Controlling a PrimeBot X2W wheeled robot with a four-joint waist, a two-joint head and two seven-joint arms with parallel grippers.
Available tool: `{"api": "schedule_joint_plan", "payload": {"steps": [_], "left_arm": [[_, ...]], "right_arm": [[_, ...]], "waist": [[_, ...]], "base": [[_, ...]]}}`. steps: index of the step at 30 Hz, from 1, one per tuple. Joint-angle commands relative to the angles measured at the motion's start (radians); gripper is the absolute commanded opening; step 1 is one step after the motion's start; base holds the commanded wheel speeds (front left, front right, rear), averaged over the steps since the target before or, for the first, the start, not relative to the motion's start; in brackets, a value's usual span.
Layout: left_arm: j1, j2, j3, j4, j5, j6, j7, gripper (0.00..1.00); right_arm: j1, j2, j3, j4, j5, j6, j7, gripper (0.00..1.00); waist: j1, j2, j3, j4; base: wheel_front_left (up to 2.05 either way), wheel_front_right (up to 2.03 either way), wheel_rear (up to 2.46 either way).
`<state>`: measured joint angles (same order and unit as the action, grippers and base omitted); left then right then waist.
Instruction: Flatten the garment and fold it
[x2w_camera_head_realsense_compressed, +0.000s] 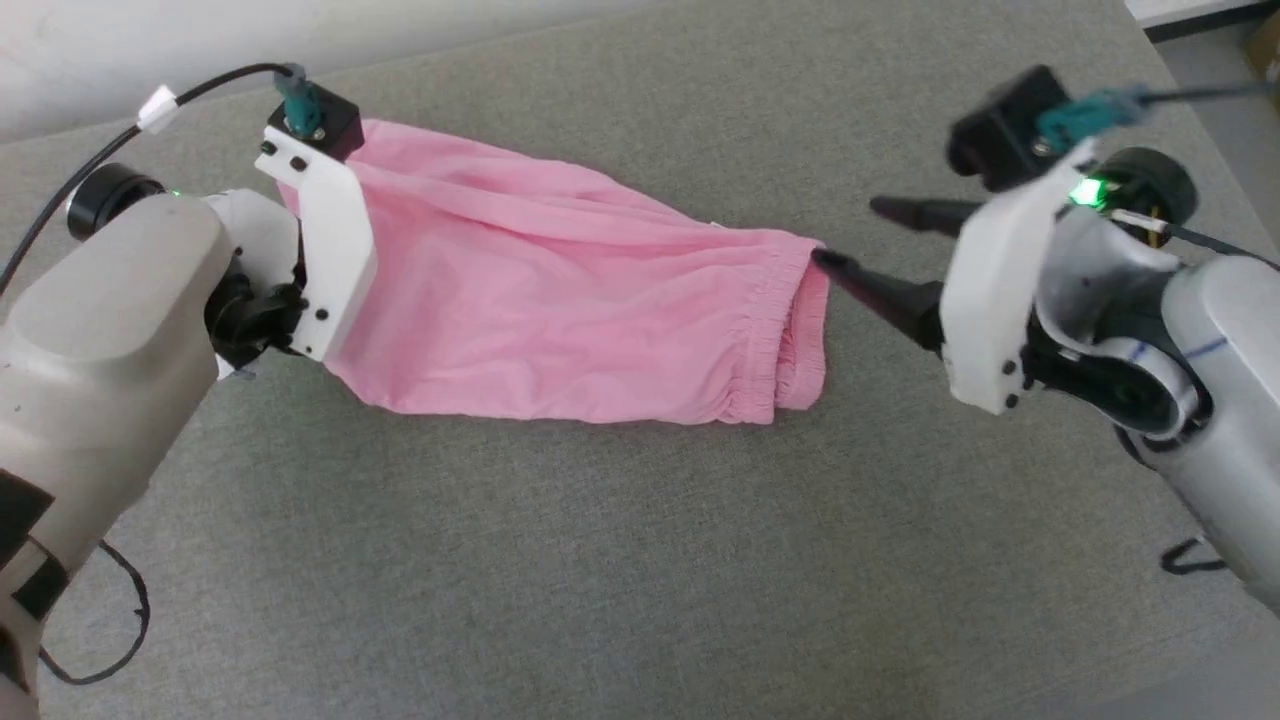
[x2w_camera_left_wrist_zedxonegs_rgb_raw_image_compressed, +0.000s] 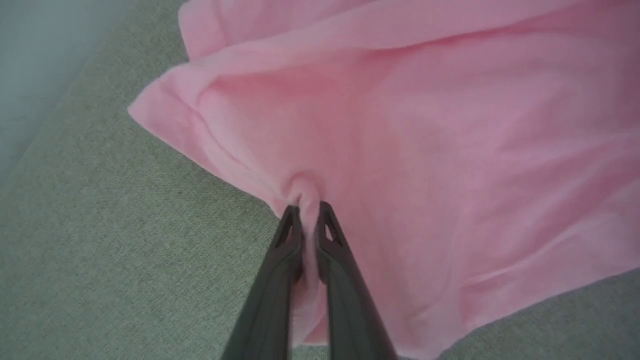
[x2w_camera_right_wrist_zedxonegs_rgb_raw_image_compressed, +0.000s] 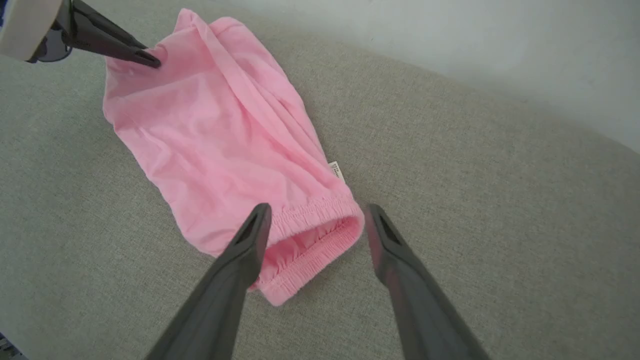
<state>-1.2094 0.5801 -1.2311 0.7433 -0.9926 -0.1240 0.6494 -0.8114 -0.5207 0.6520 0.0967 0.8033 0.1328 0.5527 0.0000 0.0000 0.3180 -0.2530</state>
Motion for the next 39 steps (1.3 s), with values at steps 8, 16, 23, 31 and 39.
{"api": "schedule_joint_plan", "payload": {"steps": [8,16,23,31,39], "left_arm": [[-0.015,-0.021,-0.018,-0.002,-0.010,-0.007,-0.034,0.00],[-0.056,-0.047,-0.031,-0.004,-0.010,-0.007,-0.066,0.00],[-0.077,-0.054,-0.039,0.002,-0.014,-0.007,-0.086,0.00],[-0.060,-0.052,-0.044,0.018,-0.043,-0.007,-0.117,0.00],[-0.011,-0.035,-0.040,0.000,-0.102,-0.007,-0.205,0.00]], "right_arm": [[-0.072,0.179,-0.101,0.232,0.043,-0.002,0.288,1.00],[-0.014,0.243,-0.127,0.386,-0.035,-0.002,0.342,1.00],[0.070,0.284,-0.093,0.478,-0.068,-0.002,0.303,1.00],[0.040,0.286,-0.085,0.488,-0.035,-0.002,0.261,0.00],[0.024,0.218,-0.073,0.401,0.044,-0.002,0.208,0.00]], "waist": [[0.0000,0.0000,0.032,0.026],[0.0000,0.0000,0.093,0.078],[0.0000,0.0000,0.126,0.100],[0.0000,0.0000,0.104,0.096],[0.0000,0.0000,0.000,0.109]], "base": [[0.00,0.00,0.00],[0.00,0.00,0.00],[0.00,0.00,0.00],[0.00,0.00,0.00],[0.00,0.00,0.00]]}}
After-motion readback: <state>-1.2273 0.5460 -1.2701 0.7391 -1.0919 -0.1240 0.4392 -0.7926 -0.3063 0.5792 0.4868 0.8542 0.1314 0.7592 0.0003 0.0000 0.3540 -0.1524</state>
